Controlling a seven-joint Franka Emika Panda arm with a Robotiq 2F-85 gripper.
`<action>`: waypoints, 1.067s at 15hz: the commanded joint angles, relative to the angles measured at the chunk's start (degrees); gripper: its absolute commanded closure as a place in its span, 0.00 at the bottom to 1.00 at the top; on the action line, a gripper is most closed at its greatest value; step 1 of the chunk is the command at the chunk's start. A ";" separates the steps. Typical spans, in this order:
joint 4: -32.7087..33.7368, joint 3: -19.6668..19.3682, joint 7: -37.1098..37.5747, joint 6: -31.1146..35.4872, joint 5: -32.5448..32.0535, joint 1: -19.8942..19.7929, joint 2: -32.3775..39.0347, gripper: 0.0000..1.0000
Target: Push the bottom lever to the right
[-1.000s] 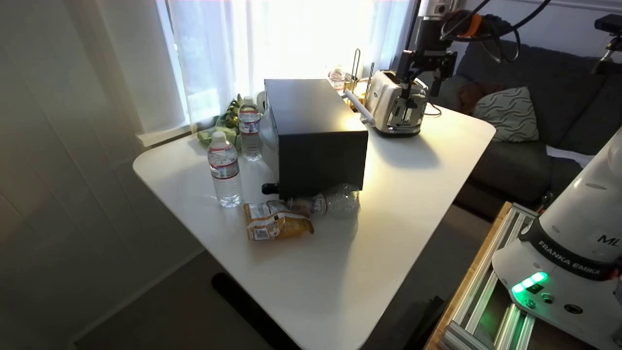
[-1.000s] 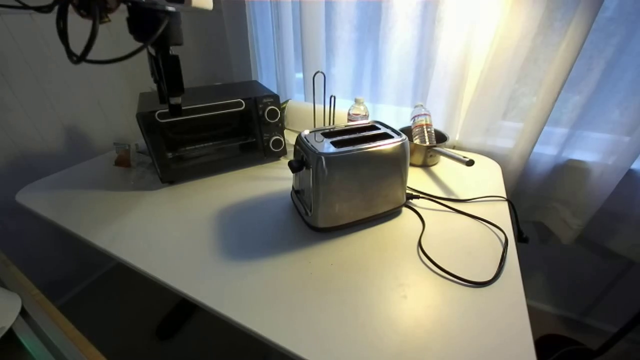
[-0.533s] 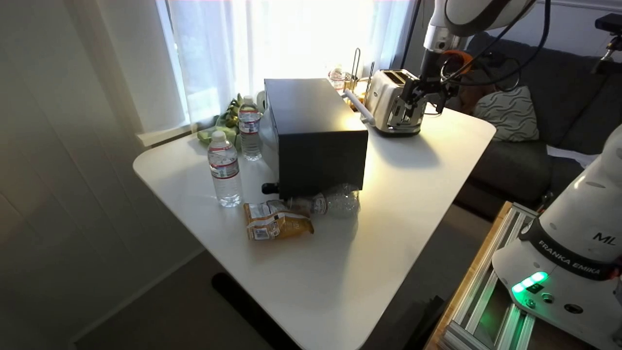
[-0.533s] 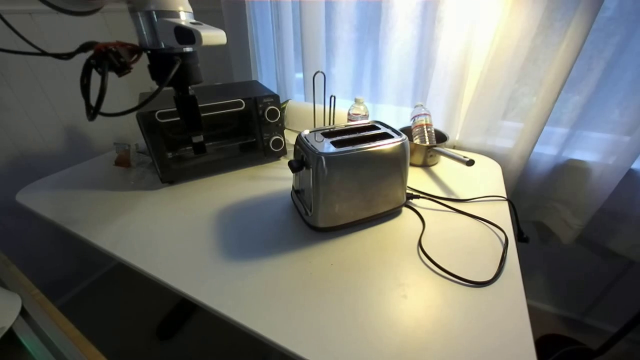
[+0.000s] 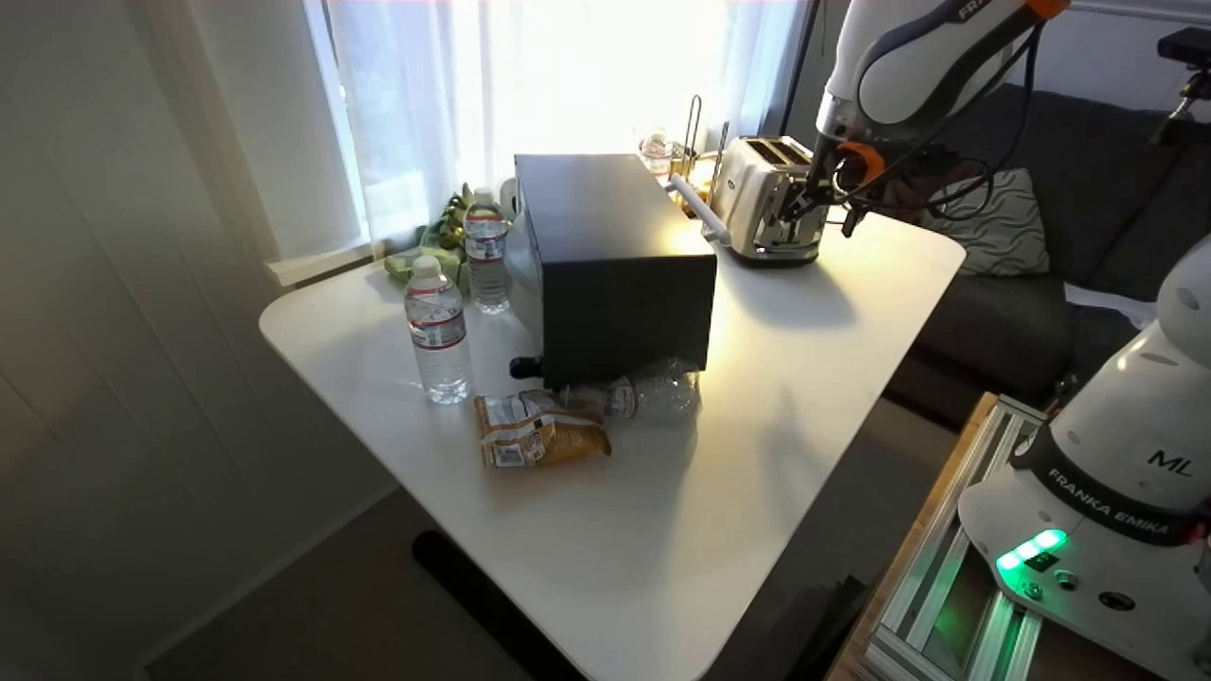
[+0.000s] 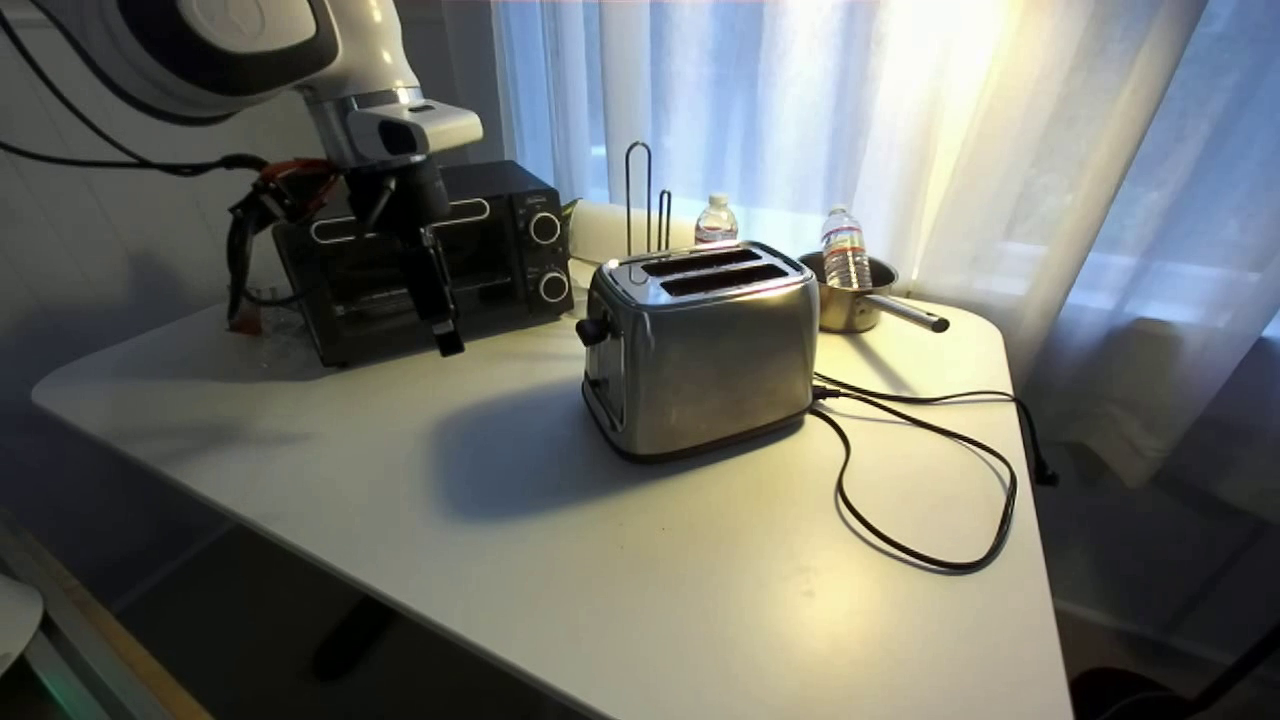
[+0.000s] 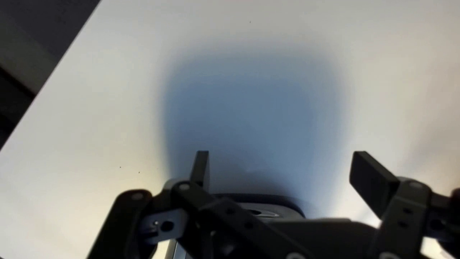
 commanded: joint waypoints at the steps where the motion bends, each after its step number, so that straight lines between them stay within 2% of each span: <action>1: 0.03 -1.62 4.18 8.44 -5.36 -2.25 4.63 0.00; 2: 0.07 -2.08 5.06 10.48 -7.12 -2.64 5.51 0.00; 3: 0.07 -2.29 1.60 6.03 -3.07 -0.86 3.36 0.00; 10: 0.21 -2.73 1.60 6.60 -3.31 -0.53 4.07 0.00; 12: 1.25 -3.29 2.82 11.95 -5.94 -1.50 6.72 0.00; 16: 2.44 -5.68 0.67 18.23 -5.04 -1.57 11.00 0.00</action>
